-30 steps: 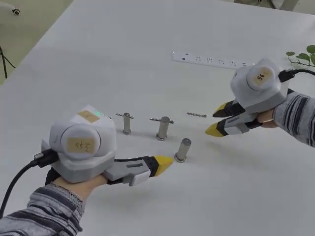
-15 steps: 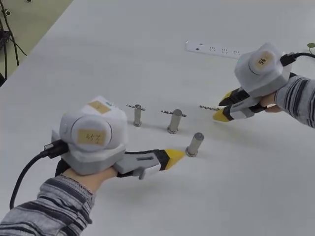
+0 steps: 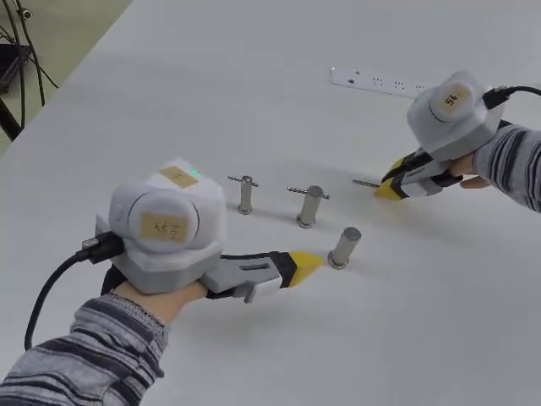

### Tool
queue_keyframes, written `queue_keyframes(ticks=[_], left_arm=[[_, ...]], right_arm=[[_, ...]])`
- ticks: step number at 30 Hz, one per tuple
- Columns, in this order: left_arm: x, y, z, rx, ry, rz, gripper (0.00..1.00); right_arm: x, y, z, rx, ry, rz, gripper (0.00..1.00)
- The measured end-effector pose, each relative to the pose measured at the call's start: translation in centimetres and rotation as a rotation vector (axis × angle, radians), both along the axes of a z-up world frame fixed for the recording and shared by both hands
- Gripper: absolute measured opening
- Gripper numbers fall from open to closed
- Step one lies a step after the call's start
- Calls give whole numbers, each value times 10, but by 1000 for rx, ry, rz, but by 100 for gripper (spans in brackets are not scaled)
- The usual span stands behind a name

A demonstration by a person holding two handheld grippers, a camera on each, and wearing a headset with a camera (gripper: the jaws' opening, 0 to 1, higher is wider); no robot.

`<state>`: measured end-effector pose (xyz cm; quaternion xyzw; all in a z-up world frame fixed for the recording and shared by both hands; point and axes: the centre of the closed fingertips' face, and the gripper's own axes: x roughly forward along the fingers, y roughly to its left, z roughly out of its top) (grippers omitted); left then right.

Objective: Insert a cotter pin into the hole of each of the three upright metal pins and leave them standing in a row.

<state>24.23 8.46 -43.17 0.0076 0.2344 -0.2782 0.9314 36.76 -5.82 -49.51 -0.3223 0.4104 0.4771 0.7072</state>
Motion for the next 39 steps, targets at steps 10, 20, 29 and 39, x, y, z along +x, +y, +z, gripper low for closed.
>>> queue_keyframes(ticks=[10, 20, 29, 39], left_arm=[[-1, -5, -1, 1, 2, -21, 92], [-4, -3, -1, 13, 0, -29, 90], [-7, -8, 0, 13, 11, -46, 89], [-8, -14, 10, -12, 7, -51, 87]], right_arm=[[-1, 2, 0, -29, 13, 68, 0], [-4, 1, 6, -26, 2, 90, 0], [-14, -1, 30, -13, -59, 128, 0], [-41, 0, 53, 9, -113, 211, 0]])
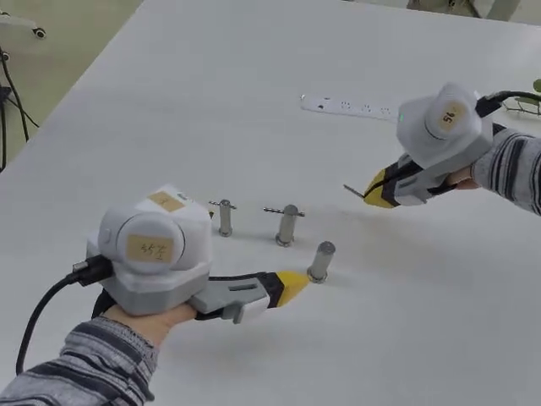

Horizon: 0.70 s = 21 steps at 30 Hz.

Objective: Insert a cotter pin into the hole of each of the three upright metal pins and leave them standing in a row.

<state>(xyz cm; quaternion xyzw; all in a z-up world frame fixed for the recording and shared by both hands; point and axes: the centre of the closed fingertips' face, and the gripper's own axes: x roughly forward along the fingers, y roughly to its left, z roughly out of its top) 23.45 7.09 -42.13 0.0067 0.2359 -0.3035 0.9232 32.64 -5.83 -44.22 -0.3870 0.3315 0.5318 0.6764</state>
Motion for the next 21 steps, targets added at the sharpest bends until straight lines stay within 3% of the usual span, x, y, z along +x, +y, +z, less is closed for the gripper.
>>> queue_keyframes(ticks=[9, 21], left_arm=[[-8, -5, 11, -12, -7, -33, 78], [-19, -23, 22, -45, 2, -82, 66]], right_arm=[[-29, 8, 21, 10, -65, 95, 0], [-69, 18, 35, 10, -134, 218, 0]])
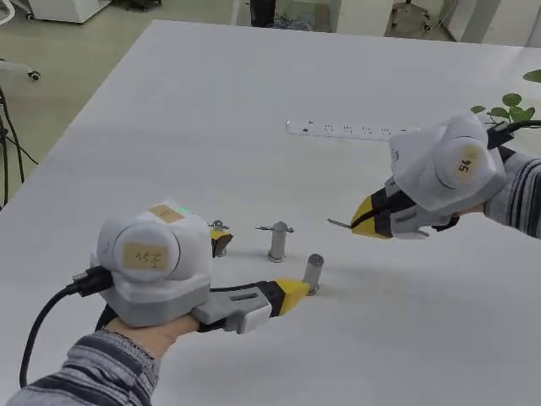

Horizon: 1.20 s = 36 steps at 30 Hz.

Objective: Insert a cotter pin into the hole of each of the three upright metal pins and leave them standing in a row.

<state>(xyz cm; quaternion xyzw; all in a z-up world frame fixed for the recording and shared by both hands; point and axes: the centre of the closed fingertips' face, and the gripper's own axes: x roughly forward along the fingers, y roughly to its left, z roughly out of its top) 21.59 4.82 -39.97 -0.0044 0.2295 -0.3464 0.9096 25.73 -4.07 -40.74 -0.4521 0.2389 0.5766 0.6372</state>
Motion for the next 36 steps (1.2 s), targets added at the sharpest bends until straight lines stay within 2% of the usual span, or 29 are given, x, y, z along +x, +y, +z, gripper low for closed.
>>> queue_keyframes(ticks=[4, 5, 9, 20, 27, 36], left_arm=[[-3, -7, 3, -3, 3, -21, 62], [-4, -9, 3, -2, 1, -29, 61], [-6, -15, 6, -4, 3, -48, 56], [-11, -25, 7, -59, 43, -49, 38], [-13, -29, 10, -128, 79, -42, 26], [-16, -32, 17, -244, 121, -28, 11]], right_arm=[[-12, 4, 0, 5, -6, 26, 0], [-9, 4, -2, 7, -3, 30, 0], [-22, 11, -3, 20, -2, 59, 0], [-45, 28, 2, 58, -22, 124, 0], [-56, 35, 7, 83, -29, 151, 0], [-64, 41, 13, 102, -38, 164, 0]])
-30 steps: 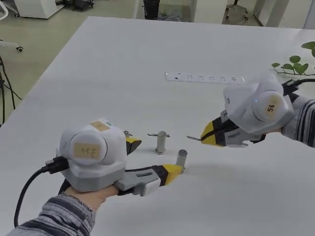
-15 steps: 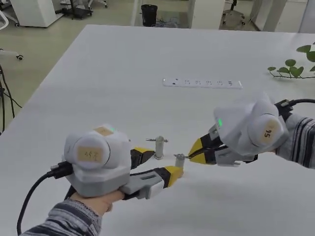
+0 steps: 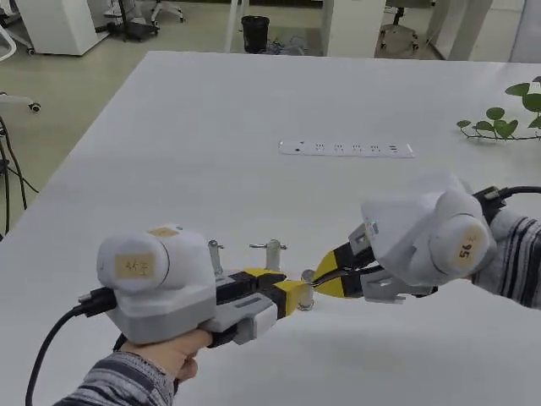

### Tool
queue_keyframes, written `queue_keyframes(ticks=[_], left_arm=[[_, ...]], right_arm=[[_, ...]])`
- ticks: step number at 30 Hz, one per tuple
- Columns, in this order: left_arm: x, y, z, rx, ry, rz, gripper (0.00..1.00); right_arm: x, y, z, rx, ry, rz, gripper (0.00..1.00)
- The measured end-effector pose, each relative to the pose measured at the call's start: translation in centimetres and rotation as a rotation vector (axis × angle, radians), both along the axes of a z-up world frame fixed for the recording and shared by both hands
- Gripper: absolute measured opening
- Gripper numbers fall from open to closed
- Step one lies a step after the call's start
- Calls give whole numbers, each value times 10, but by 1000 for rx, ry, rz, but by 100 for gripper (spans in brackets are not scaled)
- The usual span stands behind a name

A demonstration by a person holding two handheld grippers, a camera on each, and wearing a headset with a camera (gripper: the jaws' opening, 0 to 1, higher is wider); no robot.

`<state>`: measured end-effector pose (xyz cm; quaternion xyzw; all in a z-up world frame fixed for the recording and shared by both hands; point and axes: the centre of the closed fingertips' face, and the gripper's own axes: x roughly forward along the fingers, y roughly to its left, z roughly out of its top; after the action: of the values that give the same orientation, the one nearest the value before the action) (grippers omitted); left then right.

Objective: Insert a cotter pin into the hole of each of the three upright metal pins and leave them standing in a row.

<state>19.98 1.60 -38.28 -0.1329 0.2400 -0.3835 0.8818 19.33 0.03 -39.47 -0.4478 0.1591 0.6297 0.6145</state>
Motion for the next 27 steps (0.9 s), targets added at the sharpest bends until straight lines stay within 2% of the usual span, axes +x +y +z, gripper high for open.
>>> queue_keyframes(ticks=[8, 16, 22, 25, 27], left_arm=[[-2, -2, 3, -44, 11, 0, 2], [-5, -6, 6, -69, 23, -17, 0], [-8, -8, 7, -34, -24, -52, 0], [-8, -7, 8, -14, -51, -67, 0], [-10, -8, 9, 16, -87, -97, 0]], right_arm=[[-2, 4, 5, 20, -14, 4, 0], [-2, 5, 5, 22, -15, -2, 0], [-3, 5, 6, 27, -8, -7, 0], [-1, 5, 7, 42, 11, -30, 0], [0, 3, 7, 42, 23, -44, 1]])
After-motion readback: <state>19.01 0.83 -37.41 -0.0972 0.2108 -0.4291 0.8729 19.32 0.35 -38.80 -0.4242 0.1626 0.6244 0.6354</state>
